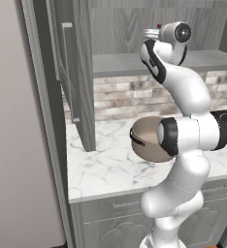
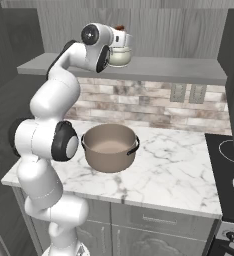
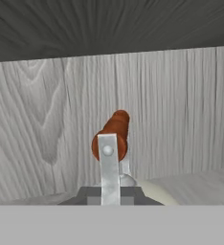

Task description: Pick the kettle from the cabinet and place it on a stove burner. Then pick the pot from the counter and place it on another stove burner. Finally, turn both burners on.

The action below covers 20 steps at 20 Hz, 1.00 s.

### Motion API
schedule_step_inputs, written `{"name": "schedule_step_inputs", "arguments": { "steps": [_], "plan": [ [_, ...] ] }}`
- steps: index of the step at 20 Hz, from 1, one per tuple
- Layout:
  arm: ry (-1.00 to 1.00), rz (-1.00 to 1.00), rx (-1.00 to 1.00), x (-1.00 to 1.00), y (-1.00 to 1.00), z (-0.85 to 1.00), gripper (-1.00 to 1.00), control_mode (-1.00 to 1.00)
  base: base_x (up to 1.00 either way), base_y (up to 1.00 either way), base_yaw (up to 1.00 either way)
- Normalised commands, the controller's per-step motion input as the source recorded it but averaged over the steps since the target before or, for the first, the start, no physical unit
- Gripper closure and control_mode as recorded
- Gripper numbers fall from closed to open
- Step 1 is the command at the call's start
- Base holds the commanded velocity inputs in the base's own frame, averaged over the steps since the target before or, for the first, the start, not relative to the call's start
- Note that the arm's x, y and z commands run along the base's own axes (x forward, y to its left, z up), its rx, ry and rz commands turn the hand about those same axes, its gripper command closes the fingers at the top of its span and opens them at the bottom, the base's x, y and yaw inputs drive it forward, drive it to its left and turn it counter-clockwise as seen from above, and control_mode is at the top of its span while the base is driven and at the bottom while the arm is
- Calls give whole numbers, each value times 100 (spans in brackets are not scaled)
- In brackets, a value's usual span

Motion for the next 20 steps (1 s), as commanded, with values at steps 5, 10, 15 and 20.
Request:
{"name": "schedule_step_inputs", "arguments": {
  "steps": [5,10,15,20],
  "plan": [
    [-8,0,0,-31,0,-3,100,-100,0,0,0],
    [-11,0,0,-56,0,-1,100,-100,0,0,0],
    [-12,0,0,-54,0,0,100,-100,0,0,0],
    [-9,0,0,-51,0,1,100,-100,0,0,0]
  ]
}}
